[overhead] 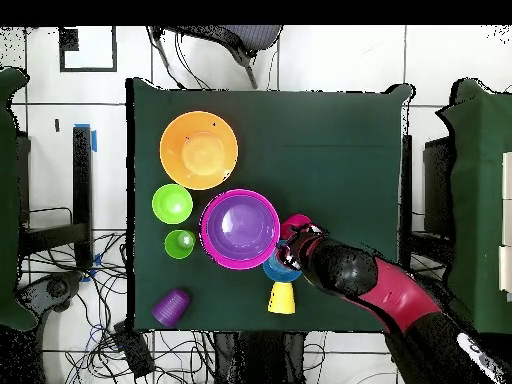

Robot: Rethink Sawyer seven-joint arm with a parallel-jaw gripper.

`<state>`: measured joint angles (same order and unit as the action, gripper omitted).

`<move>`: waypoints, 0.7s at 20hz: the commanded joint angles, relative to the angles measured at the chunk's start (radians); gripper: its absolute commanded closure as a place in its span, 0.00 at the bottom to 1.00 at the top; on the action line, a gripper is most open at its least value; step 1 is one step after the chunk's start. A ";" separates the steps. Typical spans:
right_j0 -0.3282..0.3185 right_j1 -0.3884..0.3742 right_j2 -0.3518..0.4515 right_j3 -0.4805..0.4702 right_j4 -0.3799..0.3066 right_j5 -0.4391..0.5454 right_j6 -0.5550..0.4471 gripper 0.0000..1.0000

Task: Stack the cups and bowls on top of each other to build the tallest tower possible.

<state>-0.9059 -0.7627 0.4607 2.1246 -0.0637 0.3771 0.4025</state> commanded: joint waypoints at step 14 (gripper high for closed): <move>0.092 -0.013 -0.120 -0.221 -0.404 0.072 0.048 0.00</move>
<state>-0.8240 -0.8040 0.3444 1.9716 -0.3678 0.3948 0.4025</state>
